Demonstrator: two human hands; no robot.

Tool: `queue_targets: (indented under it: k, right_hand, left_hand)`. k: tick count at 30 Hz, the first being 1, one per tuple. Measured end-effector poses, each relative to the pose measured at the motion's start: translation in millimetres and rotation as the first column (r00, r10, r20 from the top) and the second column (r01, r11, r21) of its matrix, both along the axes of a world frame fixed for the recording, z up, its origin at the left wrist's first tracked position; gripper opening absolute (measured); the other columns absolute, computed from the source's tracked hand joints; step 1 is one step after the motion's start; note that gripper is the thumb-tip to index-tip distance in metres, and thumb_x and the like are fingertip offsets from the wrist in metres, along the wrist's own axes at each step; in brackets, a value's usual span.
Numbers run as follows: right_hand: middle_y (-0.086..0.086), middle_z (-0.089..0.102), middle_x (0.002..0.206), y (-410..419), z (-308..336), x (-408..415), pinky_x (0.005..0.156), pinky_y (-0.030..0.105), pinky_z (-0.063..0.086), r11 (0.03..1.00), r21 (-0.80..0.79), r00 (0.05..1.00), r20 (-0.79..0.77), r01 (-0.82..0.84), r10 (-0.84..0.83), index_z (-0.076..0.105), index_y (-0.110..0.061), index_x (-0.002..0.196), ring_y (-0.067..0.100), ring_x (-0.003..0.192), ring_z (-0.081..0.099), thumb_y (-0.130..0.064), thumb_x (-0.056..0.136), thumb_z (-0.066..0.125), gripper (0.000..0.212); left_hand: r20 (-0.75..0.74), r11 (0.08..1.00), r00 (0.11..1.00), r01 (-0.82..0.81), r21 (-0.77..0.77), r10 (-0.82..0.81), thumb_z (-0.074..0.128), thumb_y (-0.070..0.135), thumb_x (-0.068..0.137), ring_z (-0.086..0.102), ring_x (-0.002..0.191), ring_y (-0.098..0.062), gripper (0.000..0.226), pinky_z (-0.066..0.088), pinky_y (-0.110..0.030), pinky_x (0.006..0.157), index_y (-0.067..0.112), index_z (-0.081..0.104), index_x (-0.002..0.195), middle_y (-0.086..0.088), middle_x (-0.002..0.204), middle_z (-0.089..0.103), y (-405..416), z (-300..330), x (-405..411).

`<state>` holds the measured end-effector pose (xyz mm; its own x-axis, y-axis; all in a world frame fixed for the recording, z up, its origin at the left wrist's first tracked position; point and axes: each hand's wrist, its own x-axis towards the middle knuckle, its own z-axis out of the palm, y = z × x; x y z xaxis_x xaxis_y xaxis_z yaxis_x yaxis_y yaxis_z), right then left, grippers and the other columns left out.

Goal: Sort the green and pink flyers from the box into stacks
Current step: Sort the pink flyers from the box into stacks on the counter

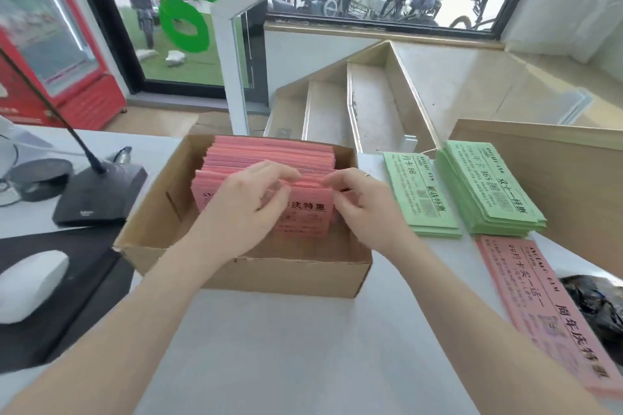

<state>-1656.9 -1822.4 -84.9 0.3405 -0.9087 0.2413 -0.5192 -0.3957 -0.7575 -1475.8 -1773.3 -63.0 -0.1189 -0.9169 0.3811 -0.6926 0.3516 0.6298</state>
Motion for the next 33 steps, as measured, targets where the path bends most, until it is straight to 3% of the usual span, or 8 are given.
queue_targets:
  k: [2, 4, 8, 15, 22, 27, 30, 33]
  right_hand:
    - [-0.005, 0.058, 0.106, 0, 0, 27, 0.090, 0.019, 0.042, 0.999, 0.010, 0.993, -0.112, -0.035, 0.036, 0.064, -0.014, 0.108, 0.010, 0.095, 0.055, -0.004, 0.090, 0.048, 0.026]
    - [-0.003, 0.056, 0.115, -1, 0, 52, 0.094, 0.021, 0.040, 0.996, 0.019, 0.959, -0.271, -0.084, 0.086, 0.059, -0.014, 0.118, 0.011, 0.100, 0.054, -0.009, 0.093, 0.047, 0.029]
    - [0.004, 0.044, 0.133, -3, -6, 93, 0.098, 0.036, 0.038, 0.991, -0.065, 0.782, -0.621, -0.116, 0.051, 0.047, -0.013, 0.131, 0.024, 0.118, 0.044, -0.011, 0.093, 0.042, 0.039]
    - [0.006, 0.050, 0.118, 6, -11, 122, 0.092, 0.038, 0.041, 0.989, -0.146, 0.749, -0.650, 0.040, -0.126, 0.052, -0.012, 0.123, 0.025, 0.111, 0.043, -0.012, 0.091, 0.049, 0.032]
    - [0.001, 0.056, 0.106, 12, -14, 111, 0.080, 0.032, 0.043, 0.987, -0.136, 0.600, -0.783, 0.087, -0.161, 0.067, -0.021, 0.106, 0.025, 0.102, 0.050, -0.020, 0.088, 0.054, 0.022]
    - [0.004, 0.064, 0.100, 11, -16, 107, 0.069, 0.036, 0.048, 0.972, -0.057, 0.580, -0.794, 0.228, -0.182, 0.060, -0.016, 0.097, 0.027, 0.098, 0.056, -0.013, 0.088, 0.047, 0.016]
    - [0.002, 0.063, 0.106, 14, -7, 107, 0.068, 0.033, 0.042, 0.968, -0.166, 0.601, -0.760, 0.186, -0.246, 0.058, -0.016, 0.102, 0.026, 0.100, 0.055, -0.016, 0.092, 0.045, 0.017]
    - [0.006, 0.063, 0.105, 31, 10, 102, 0.069, 0.033, 0.034, 0.931, -0.332, 0.659, -0.668, 0.150, -0.345, 0.055, -0.010, 0.103, 0.028, 0.098, 0.057, -0.019, 0.093, 0.047, 0.016]
  left_hand:
    - [0.110, 0.998, 0.994, -0.032, 0.052, 0.026, 0.053, 0.009, 0.091, 0.059, 0.088, -0.009, 0.022, 0.043, -0.010, 0.080, 0.018, 0.065, 0.107, 0.008, 0.103, 0.064, -8, -9, 49]
    - [0.279, 0.996, 0.960, -0.003, 0.084, -0.021, 0.053, 0.011, 0.091, 0.057, 0.095, -0.009, 0.024, 0.047, -0.024, 0.088, 0.017, 0.065, 0.111, 0.006, 0.110, 0.064, -19, -18, 90]
    - [0.457, 0.987, 0.877, 0.101, 0.122, -0.146, 0.055, 0.015, 0.090, 0.053, 0.111, -0.020, 0.029, 0.045, -0.038, 0.096, 0.015, 0.061, 0.119, -0.002, 0.122, 0.060, -38, -29, 142]
    - [0.458, 0.969, 0.854, 0.237, 0.076, -0.245, 0.058, 0.020, 0.088, 0.050, 0.108, -0.022, 0.037, 0.040, -0.030, 0.092, 0.015, 0.055, 0.125, -0.004, 0.120, 0.057, -45, -40, 160]
    - [0.510, 0.942, 0.793, 0.259, 0.213, -0.333, 0.058, 0.044, 0.086, 0.051, 0.094, -0.010, 0.030, 0.049, -0.026, 0.077, 0.024, 0.056, 0.108, 0.008, 0.110, 0.055, -42, -37, 154]
    - [0.589, 0.930, 0.724, 0.222, 0.294, -0.359, 0.059, 0.041, 0.086, 0.056, 0.098, -0.019, 0.035, 0.050, -0.032, 0.079, 0.023, 0.054, 0.116, 0.002, 0.111, 0.059, -44, -38, 143]
    - [0.395, 0.953, 0.877, 0.193, 0.233, -0.274, 0.059, 0.028, 0.088, 0.059, 0.091, -0.021, 0.015, 0.049, -0.032, 0.075, 0.018, 0.060, 0.099, 0.000, 0.094, 0.063, -46, -36, 146]
    - [-0.065, 0.961, 0.979, 0.203, 0.187, -0.194, 0.066, 0.024, 0.084, 0.059, 0.080, -0.019, 0.012, 0.048, -0.031, 0.071, 0.017, 0.059, 0.091, -0.004, 0.088, 0.065, -27, -26, 149]
